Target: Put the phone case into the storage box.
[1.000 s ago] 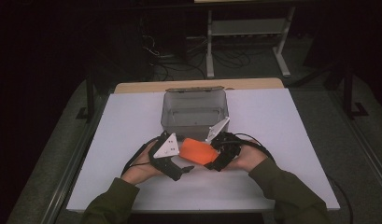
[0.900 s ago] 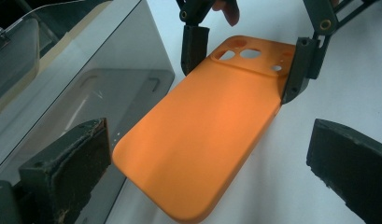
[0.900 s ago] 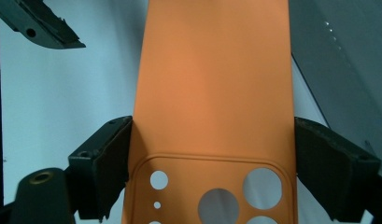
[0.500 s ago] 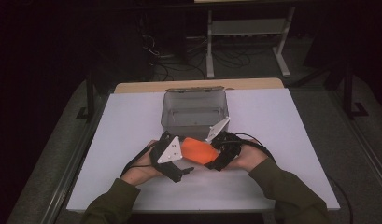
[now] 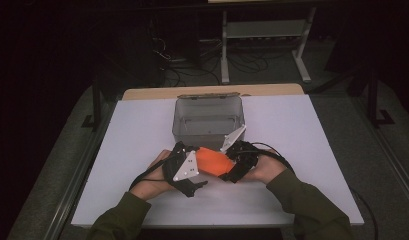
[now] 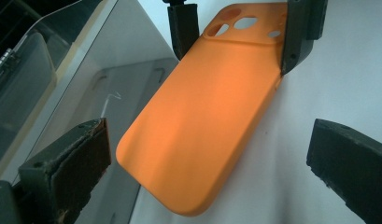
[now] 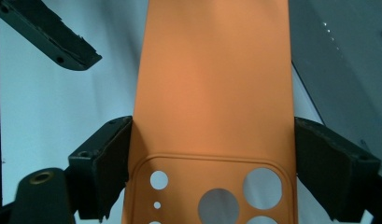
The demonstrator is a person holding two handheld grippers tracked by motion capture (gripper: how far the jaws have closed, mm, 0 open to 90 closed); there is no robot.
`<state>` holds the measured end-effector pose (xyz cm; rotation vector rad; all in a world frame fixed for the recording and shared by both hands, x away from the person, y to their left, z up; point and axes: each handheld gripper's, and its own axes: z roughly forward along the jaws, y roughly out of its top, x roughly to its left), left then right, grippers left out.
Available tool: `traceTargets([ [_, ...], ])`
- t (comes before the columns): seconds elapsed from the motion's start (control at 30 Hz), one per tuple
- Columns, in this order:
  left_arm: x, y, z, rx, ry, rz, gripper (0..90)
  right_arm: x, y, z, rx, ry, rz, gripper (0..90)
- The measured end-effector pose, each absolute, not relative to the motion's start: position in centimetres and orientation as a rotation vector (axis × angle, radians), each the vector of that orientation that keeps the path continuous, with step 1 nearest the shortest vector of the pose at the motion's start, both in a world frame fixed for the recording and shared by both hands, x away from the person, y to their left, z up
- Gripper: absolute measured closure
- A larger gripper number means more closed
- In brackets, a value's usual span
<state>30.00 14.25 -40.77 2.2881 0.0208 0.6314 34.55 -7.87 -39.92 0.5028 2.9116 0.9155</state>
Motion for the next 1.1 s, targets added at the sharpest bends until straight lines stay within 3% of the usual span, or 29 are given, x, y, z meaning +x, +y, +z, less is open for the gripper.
traceTargets([
  [1.1, 29.03, 13.55, -41.23, 2.319, -0.137, 0.816, 0.0, 34.64, -7.93, -39.86, 0.509, 2.906, 0.916, 15.2],
])
